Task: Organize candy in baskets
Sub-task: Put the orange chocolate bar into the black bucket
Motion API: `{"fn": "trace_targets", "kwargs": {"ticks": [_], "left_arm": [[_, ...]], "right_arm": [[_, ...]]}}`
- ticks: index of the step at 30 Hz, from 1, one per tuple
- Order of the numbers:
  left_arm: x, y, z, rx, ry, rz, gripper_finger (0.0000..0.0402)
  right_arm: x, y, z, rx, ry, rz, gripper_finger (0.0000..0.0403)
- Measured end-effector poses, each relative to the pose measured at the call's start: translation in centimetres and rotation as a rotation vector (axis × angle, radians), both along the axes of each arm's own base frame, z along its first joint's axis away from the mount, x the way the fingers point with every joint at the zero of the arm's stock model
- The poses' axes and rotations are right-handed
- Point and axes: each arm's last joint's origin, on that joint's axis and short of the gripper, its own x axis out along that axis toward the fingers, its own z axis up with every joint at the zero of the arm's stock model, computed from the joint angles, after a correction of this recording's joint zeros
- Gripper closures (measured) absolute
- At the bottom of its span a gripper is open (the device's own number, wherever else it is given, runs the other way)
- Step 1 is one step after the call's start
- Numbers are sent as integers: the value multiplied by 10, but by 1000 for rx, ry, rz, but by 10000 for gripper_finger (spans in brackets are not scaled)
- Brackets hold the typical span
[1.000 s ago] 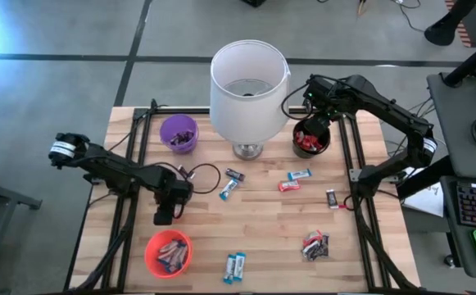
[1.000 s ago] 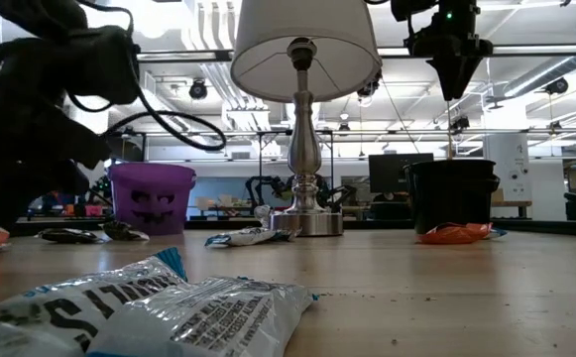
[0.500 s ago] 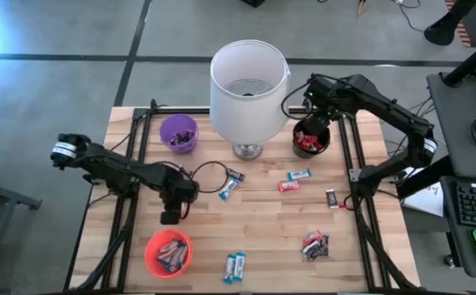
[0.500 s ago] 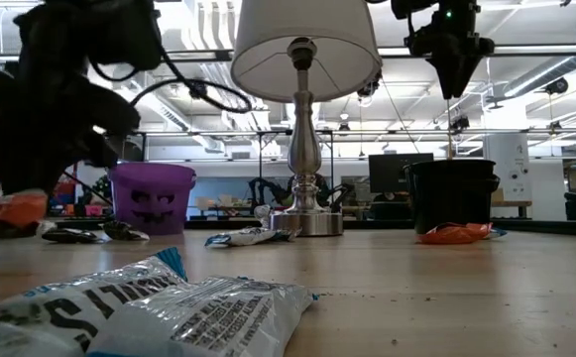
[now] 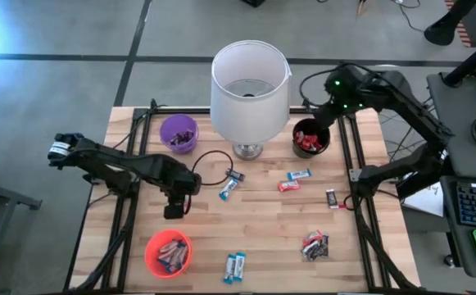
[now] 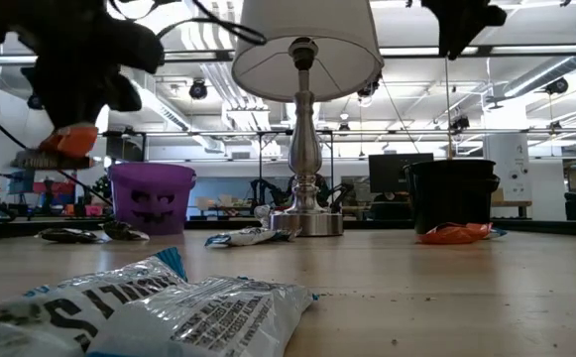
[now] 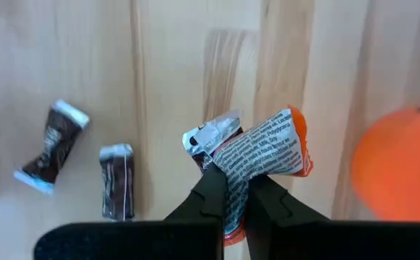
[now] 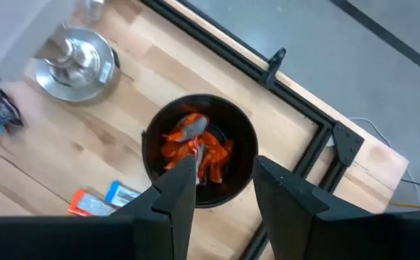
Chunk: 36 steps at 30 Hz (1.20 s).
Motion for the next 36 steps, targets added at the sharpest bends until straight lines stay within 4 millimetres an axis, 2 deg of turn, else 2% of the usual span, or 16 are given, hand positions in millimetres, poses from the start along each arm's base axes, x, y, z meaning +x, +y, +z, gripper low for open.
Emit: {"fn": "trace_targets", "kwargs": {"ticks": [3, 6, 10, 14, 18, 26, 36], "left_arm": [[3, 0, 7, 1, -25, -7, 401], [1, 1, 2, 24, -8, -24, 401], [-9, 6, -21, 34, 60, -19, 401], [-17, 5, -46, -66, 97, -4, 401], [-20, 4, -59, -104, 87, 10, 401], [-18, 4, -61, -111, 56, -8, 399], [-17, 3, -61, -150, 52, -48, 358]], "right_arm": [[-5, 4, 4, -6, -24, -17, 278], [-9, 6, 5, -7, -32, -24, 280], [-10, 7, 6, -5, -37, -30, 279], [-11, 8, 5, 7, -23, -29, 277], [-12, 8, 5, 12, -17, -31, 282], [-12, 8, 5, 10, -17, -29, 282], [-12, 8, 5, 5, -13, -23, 285]]}}
